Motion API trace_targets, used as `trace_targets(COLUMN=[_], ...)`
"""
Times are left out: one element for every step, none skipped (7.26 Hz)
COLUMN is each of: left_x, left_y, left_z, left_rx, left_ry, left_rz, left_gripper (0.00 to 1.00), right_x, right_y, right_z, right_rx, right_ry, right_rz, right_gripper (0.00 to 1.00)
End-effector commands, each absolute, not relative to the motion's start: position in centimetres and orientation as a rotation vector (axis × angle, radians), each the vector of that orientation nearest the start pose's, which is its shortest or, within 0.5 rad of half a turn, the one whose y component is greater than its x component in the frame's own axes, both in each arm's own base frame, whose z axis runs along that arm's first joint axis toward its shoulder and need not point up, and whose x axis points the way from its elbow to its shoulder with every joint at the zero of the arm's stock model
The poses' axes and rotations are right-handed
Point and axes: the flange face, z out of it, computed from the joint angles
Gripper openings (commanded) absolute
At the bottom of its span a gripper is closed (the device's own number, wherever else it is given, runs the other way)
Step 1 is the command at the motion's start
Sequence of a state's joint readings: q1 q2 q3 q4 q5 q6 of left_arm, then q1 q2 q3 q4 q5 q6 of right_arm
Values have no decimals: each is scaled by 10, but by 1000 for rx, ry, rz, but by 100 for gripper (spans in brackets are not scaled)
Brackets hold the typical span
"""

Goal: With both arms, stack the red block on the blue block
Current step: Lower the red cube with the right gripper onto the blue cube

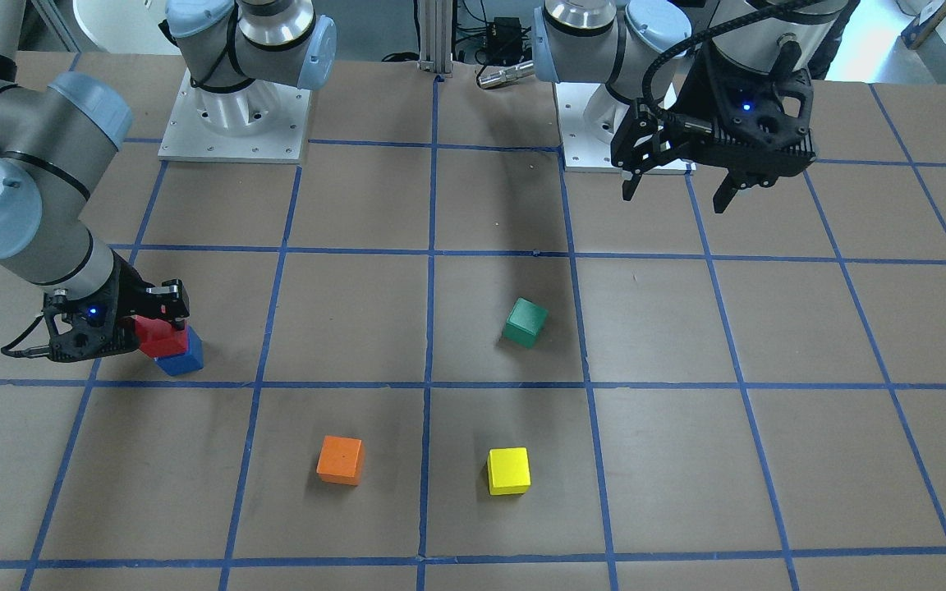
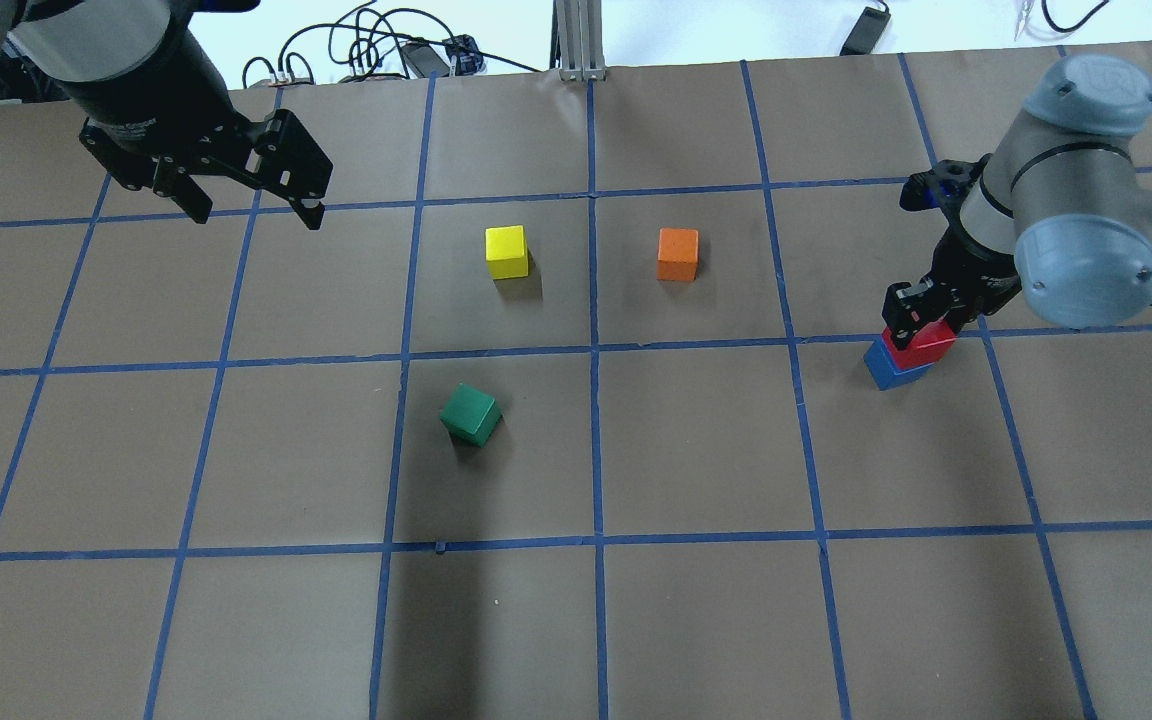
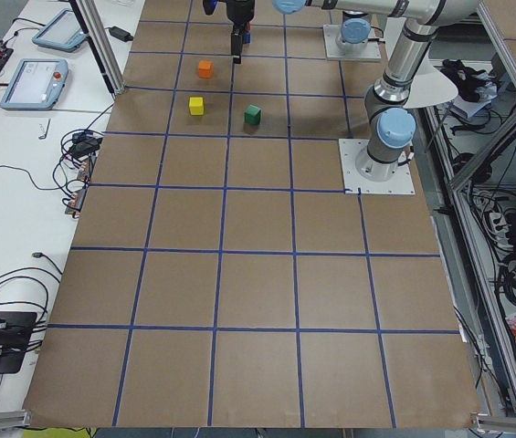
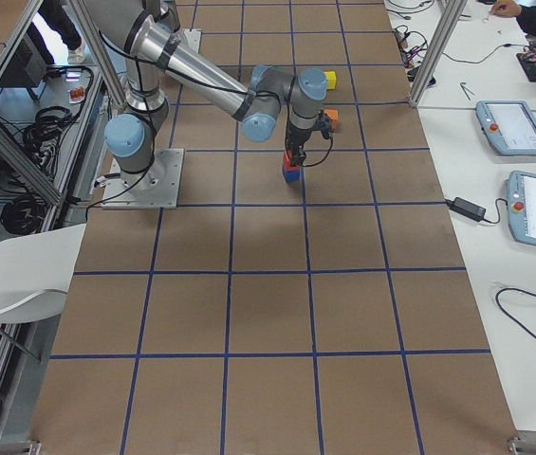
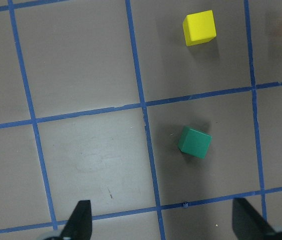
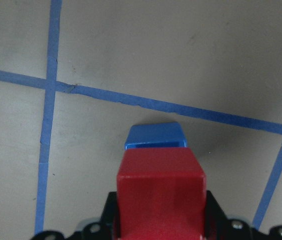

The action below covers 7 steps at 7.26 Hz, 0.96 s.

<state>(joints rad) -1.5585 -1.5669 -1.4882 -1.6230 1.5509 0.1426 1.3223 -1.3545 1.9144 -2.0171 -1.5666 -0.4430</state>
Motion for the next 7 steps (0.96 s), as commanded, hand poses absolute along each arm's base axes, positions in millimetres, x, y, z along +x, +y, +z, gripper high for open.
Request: trace_targets(left_x=[-129, -129, -129, -129, -129, -129, -129], left_y=[-494, -494, -493, -494, -494, -494, -494], left_z=[524, 525, 525, 524, 525, 525, 526], left_rx=[206, 206, 206, 206, 206, 206, 206], left_ry=[3152, 3152, 3152, 3152, 3152, 3152, 3151], left_rz=[-53, -56, -56, -53, -56, -56, -58], left_gripper=[100, 100, 100, 100, 100, 100, 100], right_x=[4, 4, 3, 3, 4, 3, 1], right_y=[-528, -529, -529, -529, -529, -532, -538], right_z=[258, 258, 258, 258, 258, 262, 279], right_rx=[-296, -303, -302, -299, -294, -287, -283], right_ry=[3081, 3082, 3085, 3086, 3084, 3084, 3098], right_rz=[168, 165, 166, 167, 165, 155, 114], right_gripper=[41, 62, 82, 95, 98, 100, 100])
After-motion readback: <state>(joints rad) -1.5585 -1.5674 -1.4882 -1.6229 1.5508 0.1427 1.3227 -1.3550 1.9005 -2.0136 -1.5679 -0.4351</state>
